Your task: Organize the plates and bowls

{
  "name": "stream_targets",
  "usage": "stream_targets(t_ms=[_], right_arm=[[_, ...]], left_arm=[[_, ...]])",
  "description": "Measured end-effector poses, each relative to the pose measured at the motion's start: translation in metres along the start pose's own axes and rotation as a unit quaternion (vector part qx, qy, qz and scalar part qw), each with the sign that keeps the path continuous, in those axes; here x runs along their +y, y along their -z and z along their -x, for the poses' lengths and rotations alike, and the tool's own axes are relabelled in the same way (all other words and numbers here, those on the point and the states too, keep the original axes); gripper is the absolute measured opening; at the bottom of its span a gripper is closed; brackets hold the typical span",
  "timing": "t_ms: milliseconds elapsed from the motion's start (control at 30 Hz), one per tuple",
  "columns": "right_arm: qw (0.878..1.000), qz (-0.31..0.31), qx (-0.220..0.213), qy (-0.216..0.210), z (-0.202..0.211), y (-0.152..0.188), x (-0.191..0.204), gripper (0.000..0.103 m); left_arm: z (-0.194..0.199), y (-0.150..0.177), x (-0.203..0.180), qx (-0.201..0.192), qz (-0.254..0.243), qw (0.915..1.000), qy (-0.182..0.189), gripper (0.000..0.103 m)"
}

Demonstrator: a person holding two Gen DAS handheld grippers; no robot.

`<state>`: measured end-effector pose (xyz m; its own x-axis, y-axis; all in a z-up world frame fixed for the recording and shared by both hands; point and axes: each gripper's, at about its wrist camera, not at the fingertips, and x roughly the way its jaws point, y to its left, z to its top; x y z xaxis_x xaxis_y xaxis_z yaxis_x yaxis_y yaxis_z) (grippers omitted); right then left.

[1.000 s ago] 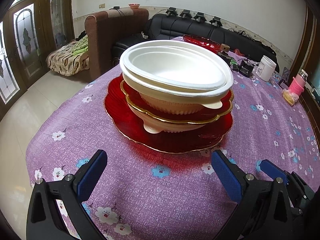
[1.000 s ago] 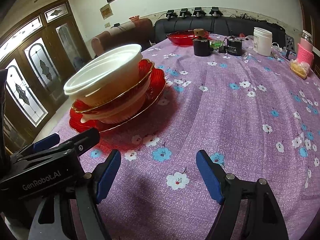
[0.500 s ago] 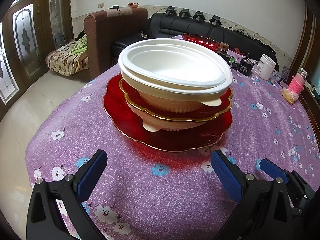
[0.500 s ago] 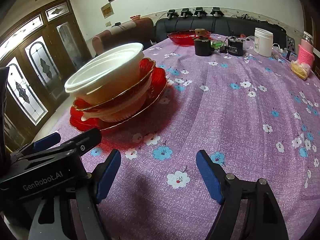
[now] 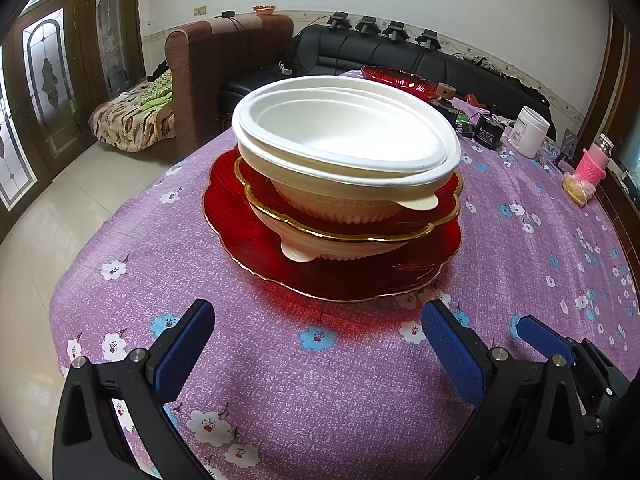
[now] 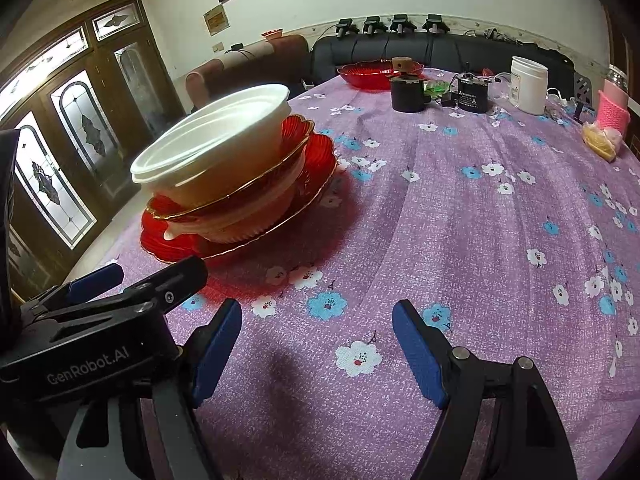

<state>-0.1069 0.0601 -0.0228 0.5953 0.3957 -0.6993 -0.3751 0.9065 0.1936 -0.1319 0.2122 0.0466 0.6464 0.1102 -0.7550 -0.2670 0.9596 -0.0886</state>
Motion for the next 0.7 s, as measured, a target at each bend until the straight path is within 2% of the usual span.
stream_targets(t_ms=[700], right_arm=[[1.000, 0.003, -0.002, 0.000, -0.0004, 0.0006, 0.0002, 0.082]], left_arm=[[0.0000, 0.0001, -0.0005, 0.002, 0.000, 1.0000, 0.003, 0.103]])
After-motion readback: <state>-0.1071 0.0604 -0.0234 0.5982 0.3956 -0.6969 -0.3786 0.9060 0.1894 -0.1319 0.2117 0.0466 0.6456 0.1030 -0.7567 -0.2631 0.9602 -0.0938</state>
